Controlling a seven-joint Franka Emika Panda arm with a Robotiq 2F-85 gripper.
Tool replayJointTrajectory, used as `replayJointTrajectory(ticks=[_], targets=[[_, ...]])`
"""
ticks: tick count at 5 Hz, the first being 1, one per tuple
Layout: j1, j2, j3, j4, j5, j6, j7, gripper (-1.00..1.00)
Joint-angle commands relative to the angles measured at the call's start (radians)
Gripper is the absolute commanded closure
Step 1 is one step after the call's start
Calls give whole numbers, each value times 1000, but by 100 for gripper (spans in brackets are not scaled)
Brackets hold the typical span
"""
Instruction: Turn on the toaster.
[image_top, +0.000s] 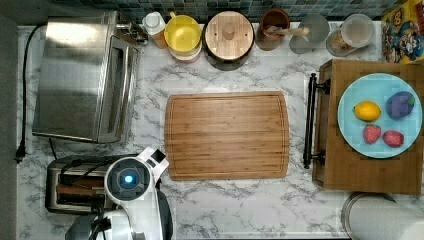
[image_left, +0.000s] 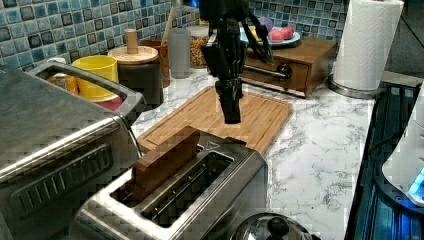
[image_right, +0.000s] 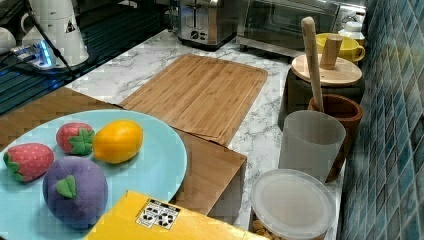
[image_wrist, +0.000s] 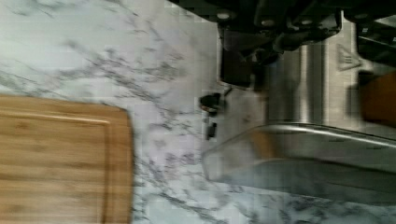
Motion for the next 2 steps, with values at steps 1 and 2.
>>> replayJointTrajectory(ticks=[1, 2], targets=[[30, -30, 10, -60, 19, 13, -56, 100], [32, -2, 18, -71, 37, 80, -35, 100]])
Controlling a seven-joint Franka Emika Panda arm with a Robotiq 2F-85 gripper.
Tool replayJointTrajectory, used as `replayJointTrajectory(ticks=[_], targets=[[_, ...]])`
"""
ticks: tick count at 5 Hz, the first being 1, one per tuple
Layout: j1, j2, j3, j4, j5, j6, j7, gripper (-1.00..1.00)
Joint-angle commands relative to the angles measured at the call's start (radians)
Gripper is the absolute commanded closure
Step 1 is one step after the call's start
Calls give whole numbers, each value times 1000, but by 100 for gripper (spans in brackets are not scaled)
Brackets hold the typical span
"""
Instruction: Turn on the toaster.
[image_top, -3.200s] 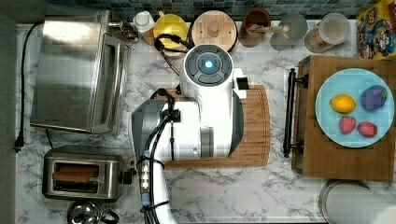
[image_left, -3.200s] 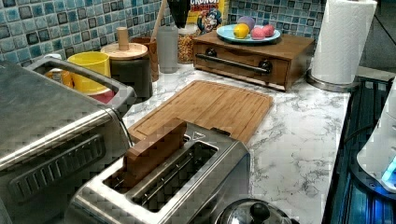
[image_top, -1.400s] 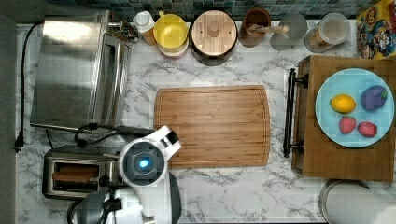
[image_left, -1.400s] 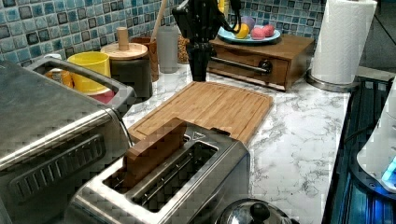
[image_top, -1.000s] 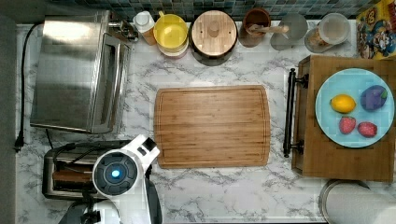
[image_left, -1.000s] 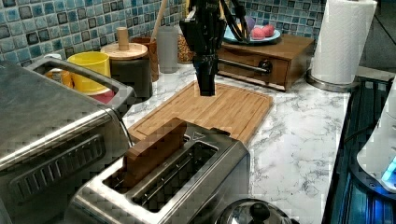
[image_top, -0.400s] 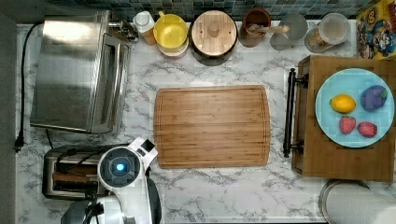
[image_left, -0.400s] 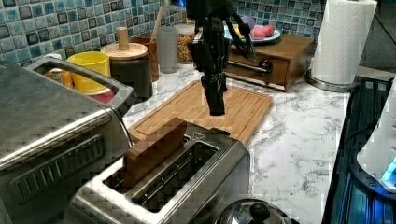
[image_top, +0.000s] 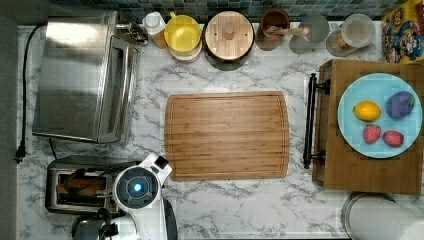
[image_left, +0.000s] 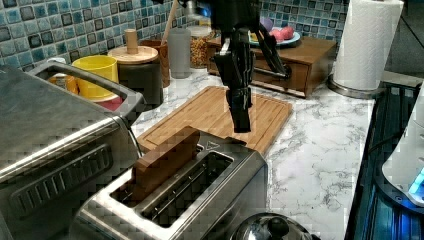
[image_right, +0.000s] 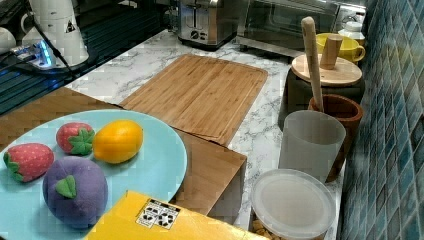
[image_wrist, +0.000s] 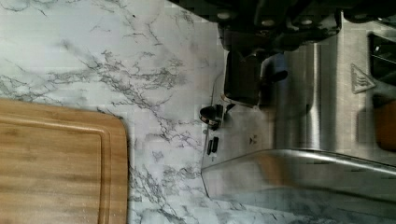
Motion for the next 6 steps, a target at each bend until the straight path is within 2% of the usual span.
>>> replayJointTrajectory(ticks=[1, 3, 5, 6], targets=[[14, 67, 40, 7, 18, 122, 42, 100], [-22, 201, 48, 51, -38, 151, 109, 100], [-59, 266, -10, -58, 44, 221, 131, 100], [-79, 321, -36, -60, 53, 201, 120, 100]])
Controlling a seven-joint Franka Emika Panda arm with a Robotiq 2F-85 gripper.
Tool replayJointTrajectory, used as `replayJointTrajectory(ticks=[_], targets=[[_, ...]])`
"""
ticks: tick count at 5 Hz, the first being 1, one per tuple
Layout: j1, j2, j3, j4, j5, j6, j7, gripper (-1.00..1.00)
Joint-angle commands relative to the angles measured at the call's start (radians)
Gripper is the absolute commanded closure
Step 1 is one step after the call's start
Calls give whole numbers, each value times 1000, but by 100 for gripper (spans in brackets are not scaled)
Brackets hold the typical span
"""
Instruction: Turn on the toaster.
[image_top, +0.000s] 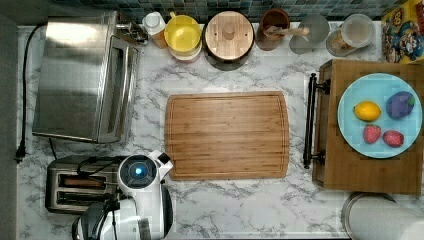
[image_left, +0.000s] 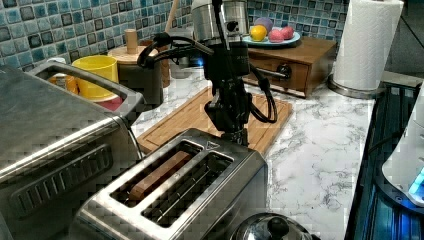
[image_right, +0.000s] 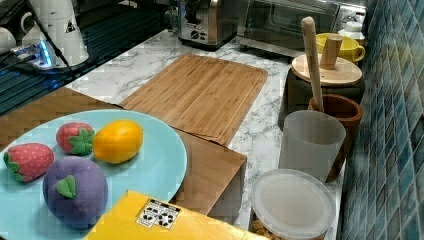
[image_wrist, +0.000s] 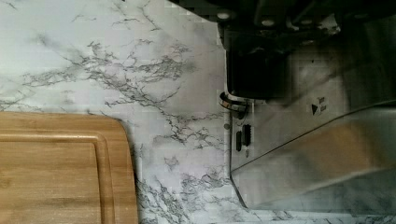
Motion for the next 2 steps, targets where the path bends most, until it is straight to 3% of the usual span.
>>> replayJointTrajectory(ticks=[1, 2], targets=[[-74, 171, -96, -82, 56, 90, -14, 100], [-51, 237, -93, -86, 80, 132, -46, 100]])
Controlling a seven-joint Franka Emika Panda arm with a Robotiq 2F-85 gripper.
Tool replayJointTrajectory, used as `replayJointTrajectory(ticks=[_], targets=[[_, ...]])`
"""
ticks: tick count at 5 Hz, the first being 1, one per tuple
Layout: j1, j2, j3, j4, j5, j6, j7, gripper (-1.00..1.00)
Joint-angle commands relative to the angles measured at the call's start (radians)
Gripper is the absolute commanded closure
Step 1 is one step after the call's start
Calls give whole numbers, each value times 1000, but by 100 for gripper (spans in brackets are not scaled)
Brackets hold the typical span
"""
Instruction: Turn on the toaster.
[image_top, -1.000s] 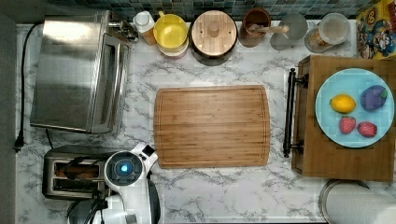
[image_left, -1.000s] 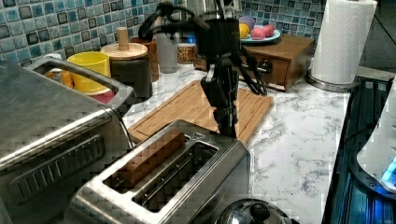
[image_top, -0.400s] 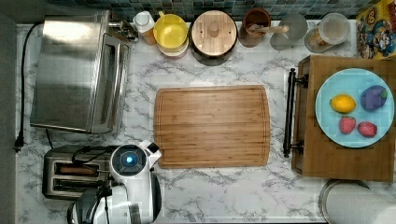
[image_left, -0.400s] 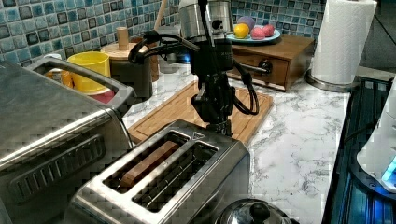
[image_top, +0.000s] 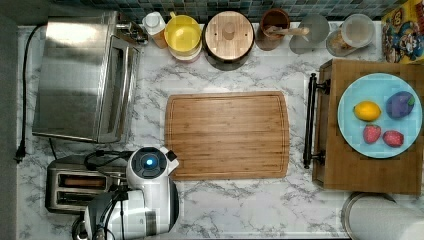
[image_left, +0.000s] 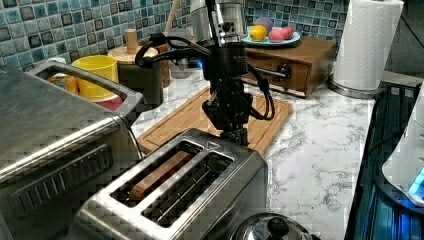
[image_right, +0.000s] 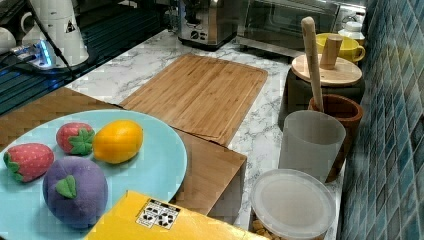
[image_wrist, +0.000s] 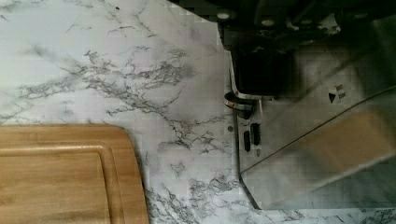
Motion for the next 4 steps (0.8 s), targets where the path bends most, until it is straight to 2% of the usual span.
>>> replayJointTrajectory(ticks=[1, 4], targets=[[-12, 213, -15, -160, 24, 284, -34, 100], [-9, 213, -18, -160, 24, 284, -34, 100]])
